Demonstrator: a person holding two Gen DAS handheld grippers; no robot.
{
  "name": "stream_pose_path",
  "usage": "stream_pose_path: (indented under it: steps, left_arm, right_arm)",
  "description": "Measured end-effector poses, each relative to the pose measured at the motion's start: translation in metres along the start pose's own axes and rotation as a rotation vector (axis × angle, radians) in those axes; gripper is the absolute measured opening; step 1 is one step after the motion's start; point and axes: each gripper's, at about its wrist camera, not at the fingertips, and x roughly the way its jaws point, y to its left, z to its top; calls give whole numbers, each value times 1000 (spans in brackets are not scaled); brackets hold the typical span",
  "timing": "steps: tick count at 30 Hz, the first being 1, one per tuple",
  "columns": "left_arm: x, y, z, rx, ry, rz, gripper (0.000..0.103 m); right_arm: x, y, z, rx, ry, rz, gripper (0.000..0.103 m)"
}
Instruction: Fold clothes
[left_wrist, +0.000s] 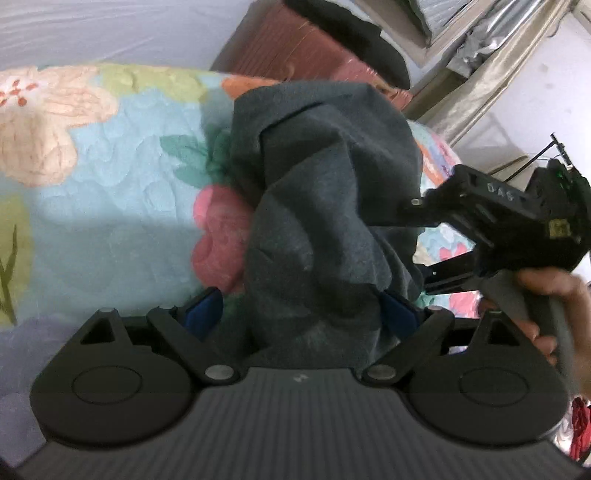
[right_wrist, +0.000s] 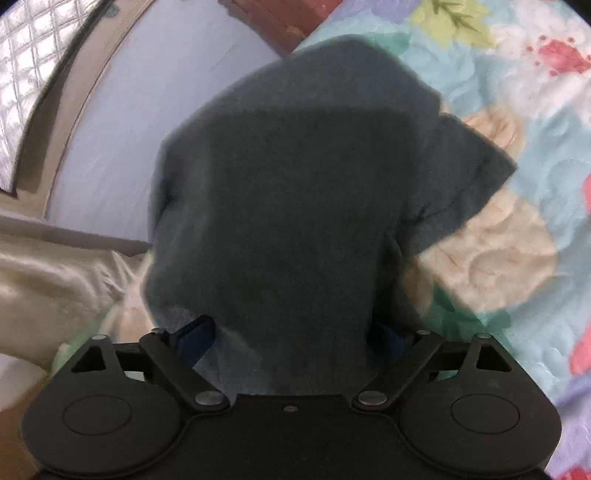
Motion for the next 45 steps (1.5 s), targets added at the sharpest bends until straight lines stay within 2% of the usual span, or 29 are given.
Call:
stream_pose_path:
  steps: [1, 2, 4, 5, 6, 9, 14, 18, 24, 28, 32, 39, 45]
  left_arm:
    - [-1, -1, 1, -8, -8, -2, 80]
    - [-1, -2, 2, -7, -13, -13, 62]
    - [-1, -4, 2, 7, -19, -27, 52]
    - [-1, -5, 1, 18, -27, -21, 46]
    - [-2, -4, 0, 22, -34, -22, 44]
    - [-8, -6, 3, 8, -45, -66, 36]
    - [-21, -26, 6, 56, -54, -115, 34]
    - [-28, -48, 5, 108, -45, -138, 34]
    - [-32, -91, -8, 171, -23, -222, 34]
    - [-30, -131, -26, 323, -12, -193, 30]
    - [-37, -151, -44, 403, -3, -200, 29]
    - [-53, -179, -55, 418, -15, -155, 28]
    - [-60, -213, -60, 436, -12, -77, 28]
  right_arm:
    - [0, 10, -6, -50, -26, -19, 94]
    - [1, 20, -11, -108, -41, -38, 89]
    - [3, 39, -21, -218, -58, -65, 55]
    - [3, 46, -24, -257, -55, -71, 47]
    - [3, 53, -26, -284, -54, -72, 37]
    - [-8, 65, -33, -318, -85, -48, 30]
    - [-32, 76, -45, -306, -137, 23, 28]
    - [-49, 60, -42, -261, -167, 57, 28]
    - [-106, 45, -61, -269, -213, 35, 28]
    - [-137, 18, -87, -239, -280, 48, 28]
    - [-155, -11, -96, -171, -302, 95, 28]
    - [-172, -24, -100, -207, -326, 182, 28]
    - [-190, -28, -109, -298, -378, 174, 27]
